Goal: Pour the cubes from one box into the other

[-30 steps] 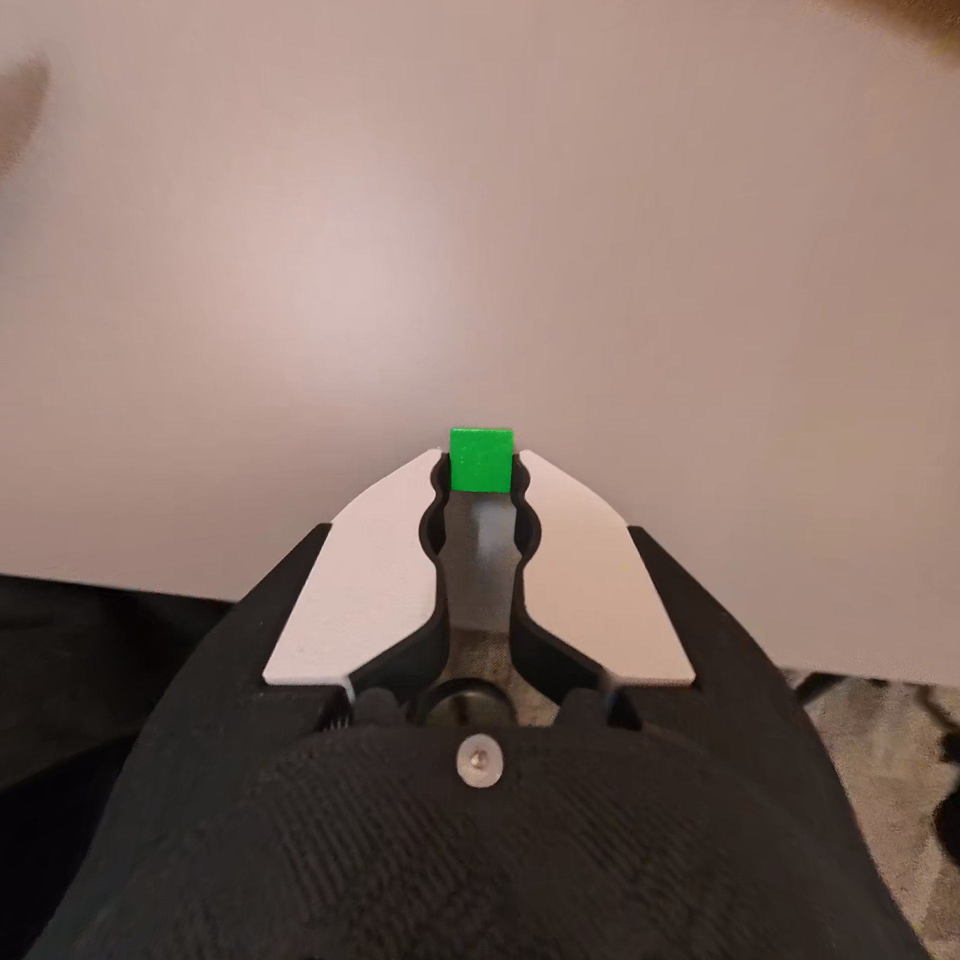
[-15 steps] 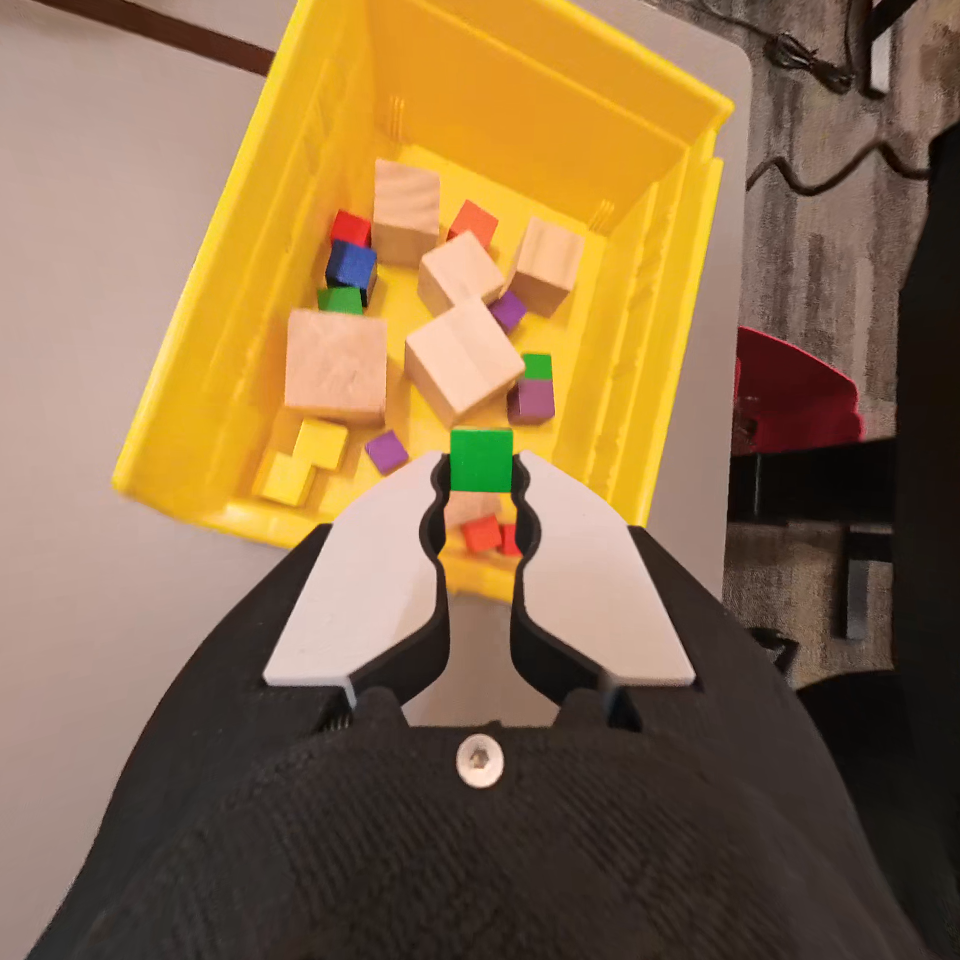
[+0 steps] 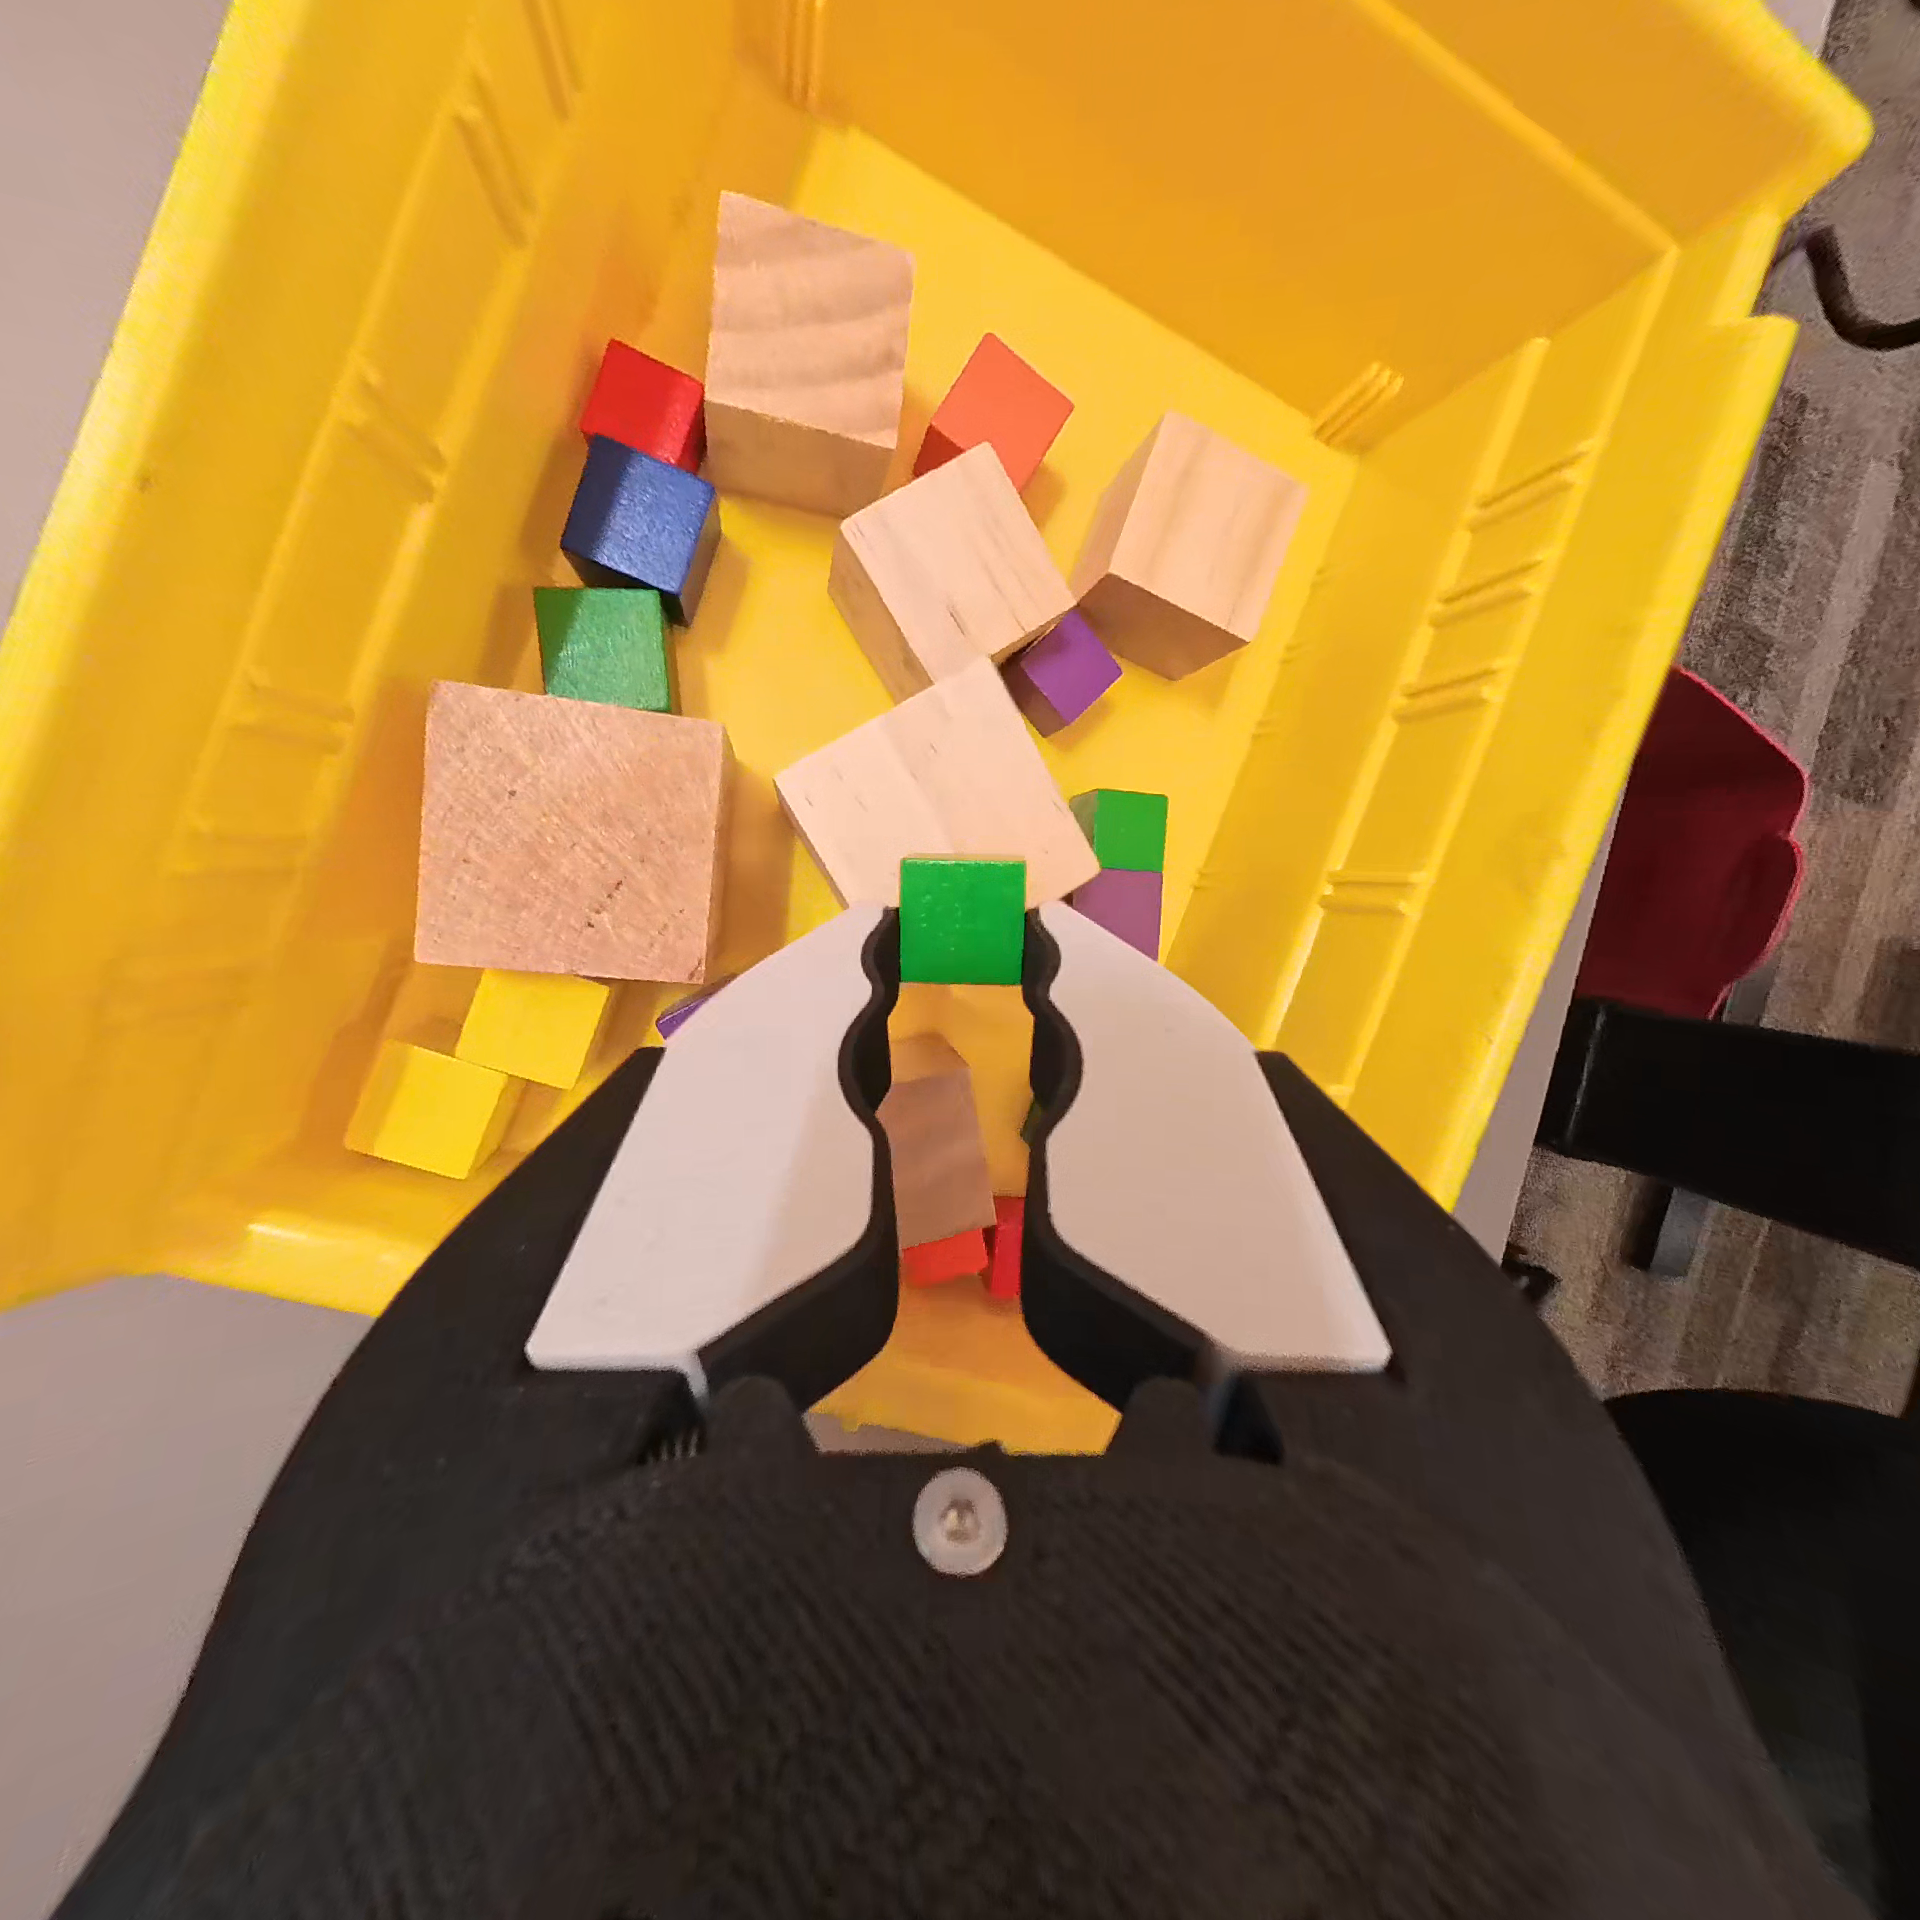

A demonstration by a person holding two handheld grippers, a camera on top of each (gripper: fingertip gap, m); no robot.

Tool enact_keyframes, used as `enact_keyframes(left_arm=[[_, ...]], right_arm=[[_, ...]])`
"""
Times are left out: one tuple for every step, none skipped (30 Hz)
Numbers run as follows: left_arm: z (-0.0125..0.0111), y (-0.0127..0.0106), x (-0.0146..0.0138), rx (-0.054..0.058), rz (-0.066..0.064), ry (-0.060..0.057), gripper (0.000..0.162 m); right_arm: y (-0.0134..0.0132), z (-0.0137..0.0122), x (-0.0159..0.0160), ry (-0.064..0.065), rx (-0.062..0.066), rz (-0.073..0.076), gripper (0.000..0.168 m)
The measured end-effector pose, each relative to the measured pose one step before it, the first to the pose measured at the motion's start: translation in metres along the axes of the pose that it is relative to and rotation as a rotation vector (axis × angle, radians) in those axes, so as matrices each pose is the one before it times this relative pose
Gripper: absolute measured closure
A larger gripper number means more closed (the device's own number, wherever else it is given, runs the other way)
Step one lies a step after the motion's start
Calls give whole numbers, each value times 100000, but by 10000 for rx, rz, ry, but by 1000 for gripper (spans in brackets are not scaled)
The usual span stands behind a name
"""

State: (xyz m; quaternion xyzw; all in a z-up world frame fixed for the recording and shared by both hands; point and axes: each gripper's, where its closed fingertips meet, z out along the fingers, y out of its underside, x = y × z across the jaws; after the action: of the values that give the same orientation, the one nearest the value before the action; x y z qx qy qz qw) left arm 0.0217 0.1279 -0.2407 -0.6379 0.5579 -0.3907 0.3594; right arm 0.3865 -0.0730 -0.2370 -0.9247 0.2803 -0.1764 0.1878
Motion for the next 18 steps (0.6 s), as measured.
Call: enact_keyframes(left_arm=[[65,-39,8,-4,-1,8,91],[2,-75,39,21,-7,15,91],[-38,-58,8,34,-1,5,91],[-60,12,-38,17,10,-19,91],[-53,93,-81,-16,11,-33,91],[-44,120,-129,-30,-2,-39,91],[-30,121,-127,-6,-27,-32,91],[-2,126,-127,-6,-59,-18,91],[47,141,-84,-26,-74,12,92],[81,122,-51,-35,-73,27,92],[102,129,-19,-35,-56,23,92],[96,92,16,-24,-45,23,92],[96,64,85,-3,-56,48,92],[99,61,157,2,-74,79,92],[79,71,191,-7,-76,89,92],[79,86,206,-19,-62,94,92],[52,87,170,-15,-43,70,92],[25,69,129,-10,-11,31,92]], right_arm=[[98,161,32,9,-31,-123,145],[62,17,209,117,-38,-103,137],[-257,-199,103,45,169,-182,127],[-430,-532,-379,-272,284,-255,127],[-691,-851,-578,-348,383,-211,123],[-1180,-1057,-735,-337,584,-313,115],[-1580,-1168,-1022,-397,753,-592,103],[-1751,-1150,-1491,-553,758,-876,94],[-1583,-972,-2199,-878,581,-1084,92],[-1265,-567,-2523,-958,313,-1076,89],[-933,-77,-2255,-746,24,-1003,87],[-547,293,-1538,-330,-303,-950,84],[-107,530,-1093,-171,-616,-954,82],[261,621,-992,-262,-869,-1005,79],[435,634,-541,-130,-942,-937,77],[426,684,-254,-112,-915,-804,77],[344,696,-178,-195,-826,-656,77],[164,656,-162,-334,-679,-531,76]])
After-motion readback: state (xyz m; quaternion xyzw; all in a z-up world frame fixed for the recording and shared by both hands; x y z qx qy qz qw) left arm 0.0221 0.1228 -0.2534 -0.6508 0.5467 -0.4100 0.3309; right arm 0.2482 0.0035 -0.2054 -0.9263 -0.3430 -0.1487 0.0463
